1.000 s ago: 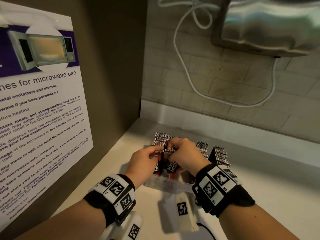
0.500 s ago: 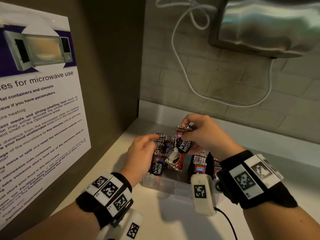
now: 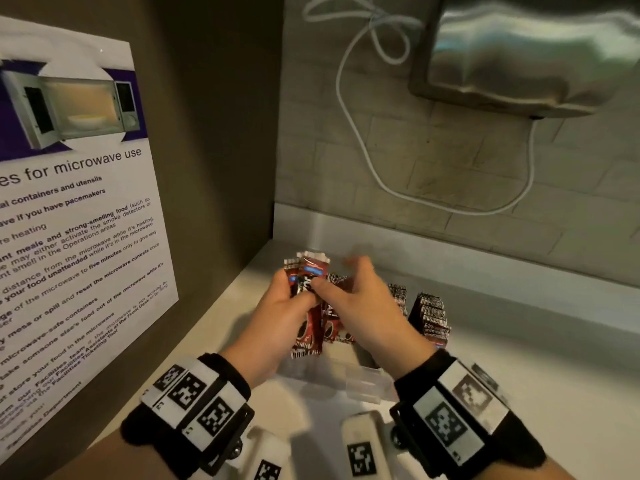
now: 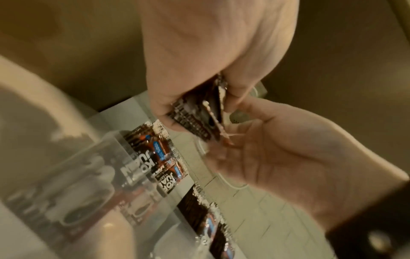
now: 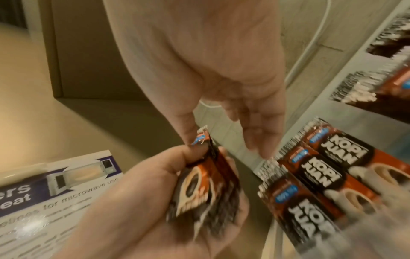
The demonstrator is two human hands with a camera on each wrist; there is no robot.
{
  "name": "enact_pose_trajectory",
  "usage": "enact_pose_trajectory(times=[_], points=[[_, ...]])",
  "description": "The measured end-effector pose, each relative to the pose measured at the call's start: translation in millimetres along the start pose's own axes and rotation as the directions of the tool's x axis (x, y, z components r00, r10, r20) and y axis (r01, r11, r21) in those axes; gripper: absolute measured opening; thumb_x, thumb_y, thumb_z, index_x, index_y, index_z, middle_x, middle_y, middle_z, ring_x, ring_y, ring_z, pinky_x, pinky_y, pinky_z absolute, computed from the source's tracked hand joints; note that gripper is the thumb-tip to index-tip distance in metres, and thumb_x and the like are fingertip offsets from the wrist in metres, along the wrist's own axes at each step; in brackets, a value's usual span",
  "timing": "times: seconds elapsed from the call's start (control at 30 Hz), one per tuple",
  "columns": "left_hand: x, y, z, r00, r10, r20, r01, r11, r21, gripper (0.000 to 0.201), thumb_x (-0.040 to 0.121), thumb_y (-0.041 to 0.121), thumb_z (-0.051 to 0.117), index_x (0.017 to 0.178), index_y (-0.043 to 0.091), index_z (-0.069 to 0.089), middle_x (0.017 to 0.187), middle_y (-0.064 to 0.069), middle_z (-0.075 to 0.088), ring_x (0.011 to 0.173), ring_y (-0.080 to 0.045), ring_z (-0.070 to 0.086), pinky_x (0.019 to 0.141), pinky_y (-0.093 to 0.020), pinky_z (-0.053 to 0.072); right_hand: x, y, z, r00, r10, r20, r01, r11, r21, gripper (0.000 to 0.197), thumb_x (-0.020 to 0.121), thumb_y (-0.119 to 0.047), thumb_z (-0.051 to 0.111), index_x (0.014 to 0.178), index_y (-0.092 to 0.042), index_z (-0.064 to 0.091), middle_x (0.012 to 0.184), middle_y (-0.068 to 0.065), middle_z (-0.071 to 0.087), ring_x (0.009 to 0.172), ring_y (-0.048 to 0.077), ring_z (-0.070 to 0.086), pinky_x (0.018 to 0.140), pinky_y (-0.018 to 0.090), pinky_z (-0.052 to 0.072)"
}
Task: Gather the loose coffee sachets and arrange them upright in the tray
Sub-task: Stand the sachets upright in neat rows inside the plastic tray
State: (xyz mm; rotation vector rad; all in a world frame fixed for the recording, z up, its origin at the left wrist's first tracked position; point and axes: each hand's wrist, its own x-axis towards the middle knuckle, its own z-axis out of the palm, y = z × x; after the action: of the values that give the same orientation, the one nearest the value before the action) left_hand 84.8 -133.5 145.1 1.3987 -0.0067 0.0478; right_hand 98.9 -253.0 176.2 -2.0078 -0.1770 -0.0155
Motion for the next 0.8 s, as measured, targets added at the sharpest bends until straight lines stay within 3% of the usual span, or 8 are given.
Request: enact_pose_trajectory(times=[0.17,0.23,0.3,0.37,0.43,0.53,0.63,0.8], points=[[-7.3,4.3,10.1,0.998,-0.059,-0.014,0.058,0.994,-0.094,0.021,0.104,0.019,0.035,0.110,0.017,0.055,0.101,-0.014,0.065,0.088,-0.021,0.067,0.070,-0.031,0.054,-14.4,-7.2,18.7,0.931,0.161,0.326,-0.233,0.953,0.195,0.045,0.088,-0.051,0.053,0.119,-0.019,0.051,0.109,0.006,0.065,0.102,0.019,0.064,0.093,0.041,0.052],[-10.8,3.9,8.8,0.994,-0.104,0.022,0.106,0.984,-0.143,0.028,0.105,0.027,0.029,0.098,0.021,0.055,0.096,-0.009,0.063,0.092,-0.018,0.063,0.073,-0.028,0.050,-14.0,-9.2,20.0,0.917,0.120,0.381,-0.208,0.958,0.199,0.044,0.091,-0.049,0.051,0.127,-0.025,0.046,0.113,0.002,0.062,0.105,0.013,0.060,0.097,0.036,0.049],[-9.1,3.7,4.5,0.993,-0.119,-0.023,0.115,0.986,-0.120,0.020,0.103,0.027,0.034,0.106,0.026,0.054,0.105,-0.008,0.065,0.098,-0.020,0.065,0.072,-0.031,0.051,-12.7,-9.5,20.4,0.908,0.091,0.409,-0.174,0.970,0.170,0.046,0.087,-0.051,0.052,0.128,-0.030,0.047,0.115,0.000,0.062,0.106,0.013,0.060,0.097,0.037,0.049],[-6.7,5.9,-5.1,0.990,-0.103,-0.092,0.094,0.991,-0.094,0.017,0.100,0.019,0.042,0.112,0.025,0.053,0.105,-0.011,0.067,0.093,-0.022,0.067,0.067,-0.034,0.052,-10.5,-6.0,21.0,0.951,0.053,0.304,-0.117,0.974,0.195,0.038,0.080,-0.049,0.052,0.111,-0.029,0.060,0.104,-0.001,0.067,0.095,0.016,0.064,0.089,0.039,0.053],[-1.4,11.0,-18.0,0.978,-0.106,-0.179,0.085,0.989,-0.121,0.016,0.098,0.013,0.045,0.108,0.023,0.053,0.092,-0.012,0.065,0.077,-0.021,0.064,0.060,-0.032,0.049,-4.6,1.7,16.1,0.999,0.041,-0.028,-0.032,0.965,0.260,0.018,0.083,-0.034,0.053,0.096,-0.026,0.062,0.089,0.002,0.067,0.076,0.018,0.063,0.074,0.038,0.052],[7.9,13.2,-36.7,0.946,-0.173,-0.273,0.141,0.981,-0.134,0.009,0.098,0.016,0.044,0.102,0.018,0.051,0.079,-0.008,0.057,0.060,-0.019,0.054,0.057,-0.029,0.044,5.8,17.2,7.1,0.944,0.111,-0.310,-0.060,0.984,0.168,0.019,0.087,-0.013,0.052,0.105,-0.013,0.057,0.083,0.005,0.063,0.067,0.016,0.057,0.063,0.031,0.047],[13.9,2.9,-46.0,0.917,-0.289,-0.276,0.252,0.954,-0.163,0.014,0.099,0.019,0.043,0.093,0.015,0.055,0.083,-0.008,0.061,0.060,-0.019,0.052,0.058,-0.029,0.042,11.2,32.4,13.9,0.966,0.250,-0.068,-0.255,0.964,-0.076,0.013,0.084,-0.007,0.054,0.094,-0.004,0.061,0.084,0.007,0.063,0.067,0.018,0.055,0.056,0.026,0.042],[16.4,-17.3,-42.5,0.878,-0.438,-0.196,0.407,0.896,-0.178,0.017,0.098,0.017,0.044,0.107,0.012,0.057,0.085,-0.010,0.068,0.060,-0.019,0.061,0.060,-0.028,0.046,19.6,41.0,30.3,0.894,0.394,0.214,-0.339,0.906,-0.252,0.016,0.083,0.002,0.052,0.074,-0.011,0.055,0.072,0.003,0.054,0.072,0.020,0.053,0.064,0.027,0.044]])
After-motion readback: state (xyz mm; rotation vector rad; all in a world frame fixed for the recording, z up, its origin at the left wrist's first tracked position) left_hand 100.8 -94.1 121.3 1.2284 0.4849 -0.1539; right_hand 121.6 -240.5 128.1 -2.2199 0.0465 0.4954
